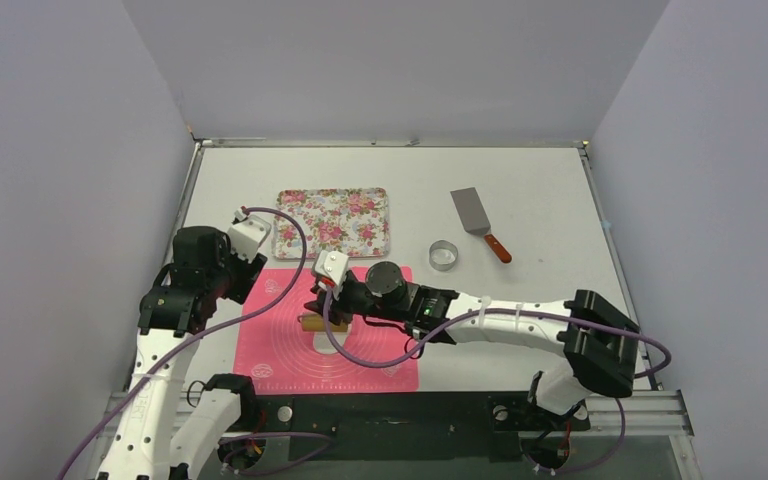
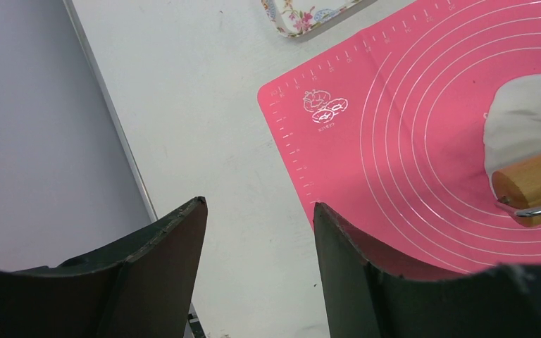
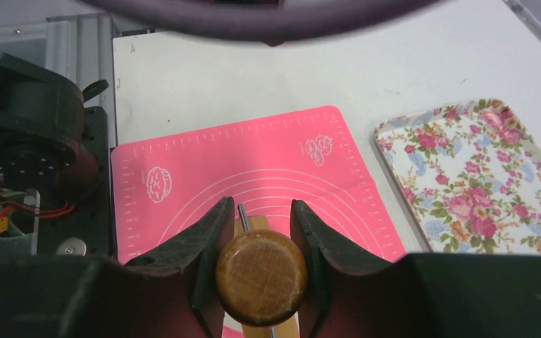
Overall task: Roll out the dumpling wrappers from the dough
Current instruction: Flatten out the dough on the work surface.
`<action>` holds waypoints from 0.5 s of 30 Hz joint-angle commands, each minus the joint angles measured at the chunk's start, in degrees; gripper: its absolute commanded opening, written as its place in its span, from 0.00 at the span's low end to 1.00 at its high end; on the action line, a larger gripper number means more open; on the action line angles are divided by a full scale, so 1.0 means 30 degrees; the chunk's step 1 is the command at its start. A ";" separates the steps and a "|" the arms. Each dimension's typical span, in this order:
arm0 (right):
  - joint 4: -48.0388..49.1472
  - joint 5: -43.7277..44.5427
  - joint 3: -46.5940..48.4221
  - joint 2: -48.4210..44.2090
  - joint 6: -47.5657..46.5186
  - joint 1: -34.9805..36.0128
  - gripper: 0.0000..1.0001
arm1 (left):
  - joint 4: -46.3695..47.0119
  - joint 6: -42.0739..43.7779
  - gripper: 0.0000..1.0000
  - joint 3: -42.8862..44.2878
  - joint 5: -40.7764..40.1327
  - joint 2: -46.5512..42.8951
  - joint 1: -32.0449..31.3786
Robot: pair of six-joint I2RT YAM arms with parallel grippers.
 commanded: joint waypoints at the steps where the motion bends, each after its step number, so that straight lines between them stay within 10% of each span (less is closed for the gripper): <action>1: 0.2400 -0.0351 -0.1981 0.1179 0.1361 -0.0167 0.00 | 0.0592 -0.0227 0.55 0.0871 0.0331 -0.0107 0.0214; 15: 0.0749 -0.1083 -0.4461 0.3808 0.2278 0.0105 0.00 | 0.0836 0.0021 0.55 0.0225 -0.0060 -0.0257 0.0344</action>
